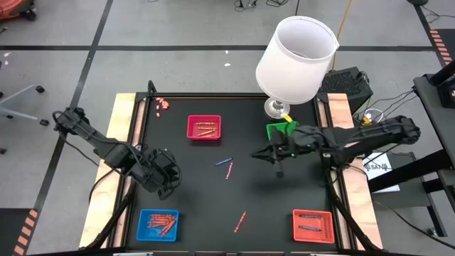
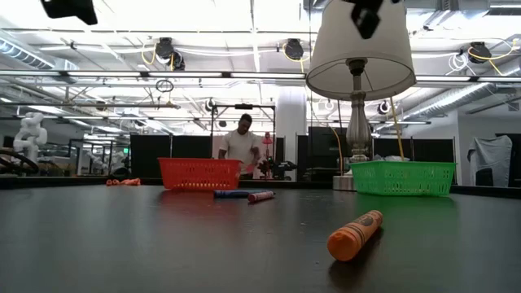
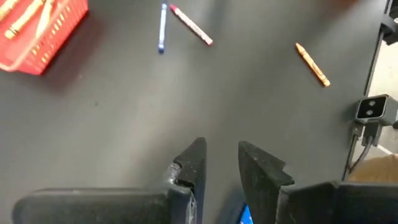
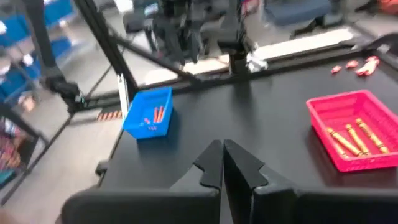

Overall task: Sort crayons
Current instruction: Put the red crayon into the green basket

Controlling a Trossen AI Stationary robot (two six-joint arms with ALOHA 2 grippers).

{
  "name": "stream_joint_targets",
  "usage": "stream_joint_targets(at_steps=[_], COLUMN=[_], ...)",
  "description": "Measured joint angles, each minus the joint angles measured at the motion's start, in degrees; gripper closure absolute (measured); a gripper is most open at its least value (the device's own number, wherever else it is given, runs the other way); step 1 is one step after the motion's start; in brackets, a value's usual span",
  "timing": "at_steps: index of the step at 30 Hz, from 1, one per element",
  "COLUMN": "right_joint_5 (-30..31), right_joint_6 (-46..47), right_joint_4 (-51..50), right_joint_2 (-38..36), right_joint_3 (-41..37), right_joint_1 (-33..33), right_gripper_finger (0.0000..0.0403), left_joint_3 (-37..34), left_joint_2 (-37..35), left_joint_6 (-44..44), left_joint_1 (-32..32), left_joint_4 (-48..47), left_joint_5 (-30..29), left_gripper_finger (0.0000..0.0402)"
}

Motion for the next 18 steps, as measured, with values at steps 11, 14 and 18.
stream_joint_targets(at_steps=[11,14,18], right_joint_5=[-13.5,-14.9,-15.7], right_joint_6=[-8.3,-11.1,-13.2], right_joint_4=[-14.1,-17.1,-18.1], right_joint_2=[16.4,20.6,25.2], right_joint_3=[16.7,21.1,25.3], right_joint_1=[-6.5,-7.6,-8.7], right_gripper_finger=[0.0403,0.0403,0.0403], left_joint_3=[0.0,0.0,0.0], left_joint_2=[-4.1,-5.0,-5.9], left_joint_6=[7.6,7.6,7.7], left_joint_1=[3.5,3.7,3.7], left_joint_4=[-0.4,-0.4,-0.4], left_joint_5=[-3.3,-3.9,-5.0], left_gripper_finger=[0.0311,0.0311,0.0311])
